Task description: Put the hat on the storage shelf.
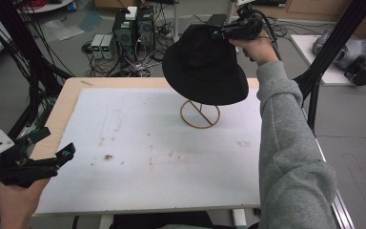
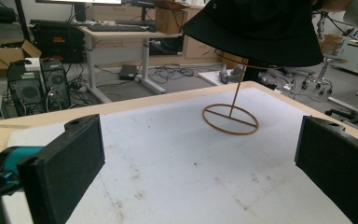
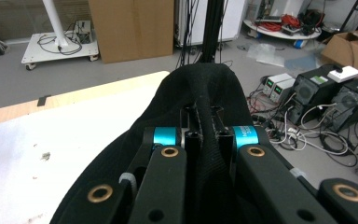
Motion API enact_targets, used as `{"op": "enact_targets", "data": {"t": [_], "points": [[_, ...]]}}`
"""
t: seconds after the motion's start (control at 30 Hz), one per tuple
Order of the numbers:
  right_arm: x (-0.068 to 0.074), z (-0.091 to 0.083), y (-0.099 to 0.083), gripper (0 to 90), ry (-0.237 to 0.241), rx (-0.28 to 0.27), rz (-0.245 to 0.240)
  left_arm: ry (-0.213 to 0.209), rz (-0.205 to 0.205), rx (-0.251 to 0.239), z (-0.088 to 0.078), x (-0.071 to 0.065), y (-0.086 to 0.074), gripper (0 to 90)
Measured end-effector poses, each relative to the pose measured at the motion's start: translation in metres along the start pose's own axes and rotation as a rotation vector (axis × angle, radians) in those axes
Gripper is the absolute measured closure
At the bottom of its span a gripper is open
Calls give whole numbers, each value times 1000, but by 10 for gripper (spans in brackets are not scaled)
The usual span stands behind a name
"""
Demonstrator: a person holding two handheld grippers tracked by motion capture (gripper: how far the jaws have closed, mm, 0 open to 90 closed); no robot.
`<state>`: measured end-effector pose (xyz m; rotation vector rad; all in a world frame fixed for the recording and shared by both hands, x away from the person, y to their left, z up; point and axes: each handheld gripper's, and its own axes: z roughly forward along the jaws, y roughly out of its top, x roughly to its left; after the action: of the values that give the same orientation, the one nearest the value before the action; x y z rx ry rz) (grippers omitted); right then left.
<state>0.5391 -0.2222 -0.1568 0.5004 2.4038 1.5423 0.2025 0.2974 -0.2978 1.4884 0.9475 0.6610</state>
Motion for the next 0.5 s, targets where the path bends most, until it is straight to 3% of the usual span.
{"op": "enact_targets", "data": {"t": [0.3,0.5], "points": [[-4,9,-9,873,-19,16,30,-1,-1,-4,0,-1,0,17],[-9,15,-26,872,-36,13,73,-3,4,6,2,-1,-1,17]]}}
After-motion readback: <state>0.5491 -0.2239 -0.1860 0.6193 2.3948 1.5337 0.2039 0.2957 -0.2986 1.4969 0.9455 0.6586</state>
